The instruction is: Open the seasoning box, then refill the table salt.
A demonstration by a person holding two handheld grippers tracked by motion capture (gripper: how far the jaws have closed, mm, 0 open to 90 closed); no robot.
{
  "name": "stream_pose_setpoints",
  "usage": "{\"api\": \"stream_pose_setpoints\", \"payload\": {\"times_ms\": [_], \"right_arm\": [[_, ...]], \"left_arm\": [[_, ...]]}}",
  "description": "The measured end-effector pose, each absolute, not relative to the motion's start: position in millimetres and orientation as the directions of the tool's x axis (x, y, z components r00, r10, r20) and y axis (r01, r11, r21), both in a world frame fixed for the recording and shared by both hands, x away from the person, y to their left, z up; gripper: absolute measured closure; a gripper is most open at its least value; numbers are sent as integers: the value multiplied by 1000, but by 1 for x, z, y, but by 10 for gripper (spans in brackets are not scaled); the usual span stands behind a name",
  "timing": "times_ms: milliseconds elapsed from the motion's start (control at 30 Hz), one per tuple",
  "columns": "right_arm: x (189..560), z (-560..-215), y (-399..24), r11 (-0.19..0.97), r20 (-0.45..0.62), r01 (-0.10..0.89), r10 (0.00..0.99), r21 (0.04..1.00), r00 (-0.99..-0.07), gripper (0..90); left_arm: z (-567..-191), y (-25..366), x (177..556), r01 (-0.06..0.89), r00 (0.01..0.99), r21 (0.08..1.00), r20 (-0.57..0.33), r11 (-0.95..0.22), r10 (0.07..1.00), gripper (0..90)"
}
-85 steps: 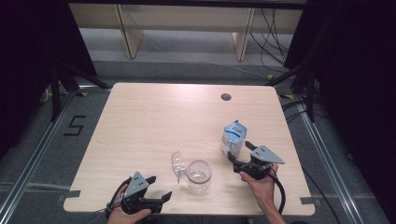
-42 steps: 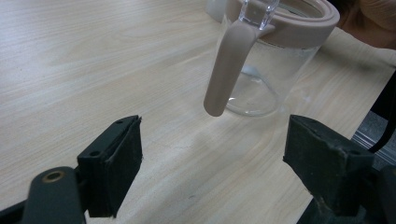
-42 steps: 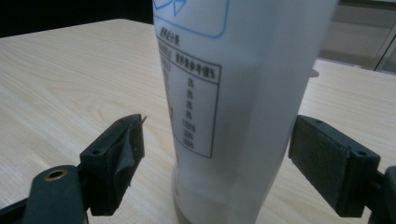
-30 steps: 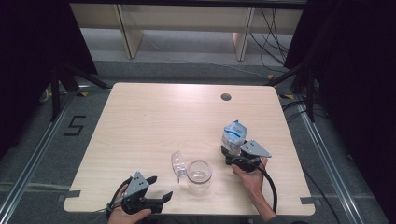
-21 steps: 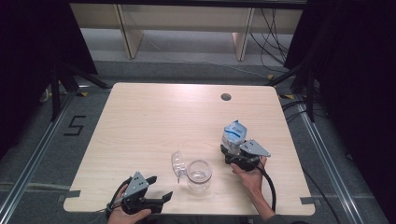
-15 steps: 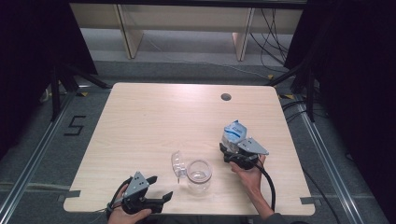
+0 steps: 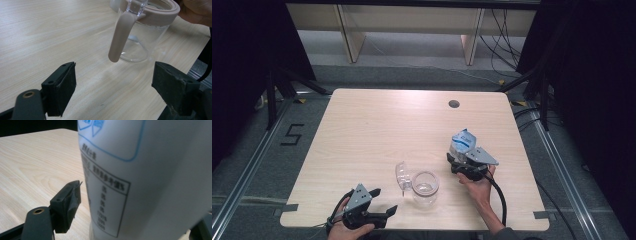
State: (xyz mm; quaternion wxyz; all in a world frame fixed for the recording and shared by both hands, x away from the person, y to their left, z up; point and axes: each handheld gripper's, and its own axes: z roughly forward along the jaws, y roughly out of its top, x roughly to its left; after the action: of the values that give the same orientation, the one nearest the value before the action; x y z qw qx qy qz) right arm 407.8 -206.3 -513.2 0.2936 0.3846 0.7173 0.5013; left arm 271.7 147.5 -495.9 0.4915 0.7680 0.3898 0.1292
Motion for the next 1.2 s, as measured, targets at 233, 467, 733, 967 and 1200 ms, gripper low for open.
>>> {"api": "stream_pose_setpoints", "payload": {"times_ms": [233,467,733,967,1200], "right_arm": [[410,-514,-207,196,-35,251,847,948,-530,262],[413,-515,-208,208,-62,225,850,952,-524,270],[416,-515,-209,202,-59,214,843,956,-535,315],[417,-516,-209,189,-47,214,843,958,-535,371],[417,-516,-209,194,-53,213,845,958,-532,428]], "left_arm": [[-496,148,272,471,663,856,-183,-214,725,188],[-496,148,271,467,666,858,-182,-215,724,188],[-497,147,271,466,667,859,-184,-212,722,189],[-496,149,268,464,664,858,-172,-220,727,189],[-497,147,268,458,676,862,-177,-220,715,189]]}}
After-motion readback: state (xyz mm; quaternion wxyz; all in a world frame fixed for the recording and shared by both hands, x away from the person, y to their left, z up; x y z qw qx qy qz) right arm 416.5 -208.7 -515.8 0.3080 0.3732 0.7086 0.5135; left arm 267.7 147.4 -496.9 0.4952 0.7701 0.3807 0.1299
